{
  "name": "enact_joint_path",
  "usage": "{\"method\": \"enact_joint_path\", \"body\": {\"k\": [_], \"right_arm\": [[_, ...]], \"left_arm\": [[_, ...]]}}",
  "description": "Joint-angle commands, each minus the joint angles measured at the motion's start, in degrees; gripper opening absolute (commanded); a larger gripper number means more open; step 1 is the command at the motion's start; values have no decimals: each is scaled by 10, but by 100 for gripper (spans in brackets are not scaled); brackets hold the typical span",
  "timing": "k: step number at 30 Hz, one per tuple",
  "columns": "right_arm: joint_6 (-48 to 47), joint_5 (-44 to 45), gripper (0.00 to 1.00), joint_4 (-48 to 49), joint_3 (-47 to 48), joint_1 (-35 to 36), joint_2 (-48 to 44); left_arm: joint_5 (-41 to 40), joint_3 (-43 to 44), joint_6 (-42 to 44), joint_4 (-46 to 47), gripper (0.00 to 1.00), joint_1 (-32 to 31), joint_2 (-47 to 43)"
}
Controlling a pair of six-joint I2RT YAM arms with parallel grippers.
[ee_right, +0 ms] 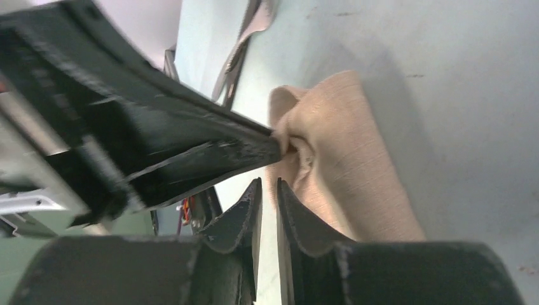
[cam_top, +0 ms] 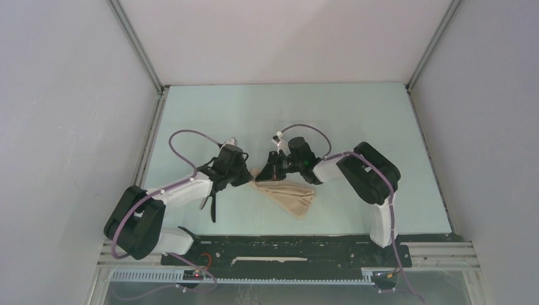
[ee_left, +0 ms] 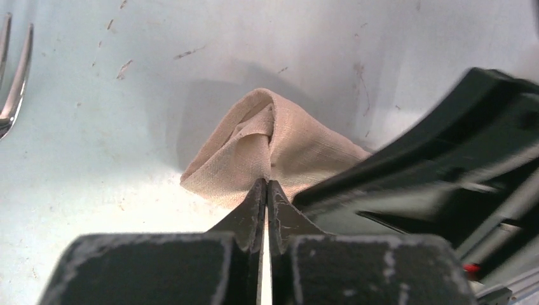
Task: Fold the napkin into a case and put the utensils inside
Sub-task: Grasp the top corner of the smaller rectangle folded napkin from the folded napkin.
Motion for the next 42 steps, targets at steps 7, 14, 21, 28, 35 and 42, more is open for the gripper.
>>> {"method": "enact_joint_path", "body": {"k": [7, 14, 21, 28, 35, 42], "right_arm": [[-28, -30, 19, -3, 3, -21, -28], [-27, -21, 6, -7, 32, -6, 15], [-18, -14, 7, 8, 45, 2, 47], [-16, -49, 6, 29, 77, 20, 64], [-47, -84, 0, 29, 92, 41, 91], [-52, -40, 11, -26, 97, 38, 115]], "left_arm": [[-6, -29, -1, 22, 2, 5, -39], [-4, -31, -2, 23, 0, 4, -45], [-2, -33, -2, 23, 0, 2, -47], [-2, -32, -3, 27, 0, -4, -44], [-11, -32, -3, 26, 0, -4, -43], [-12, -28, -1, 29, 1, -4, -11]]}}
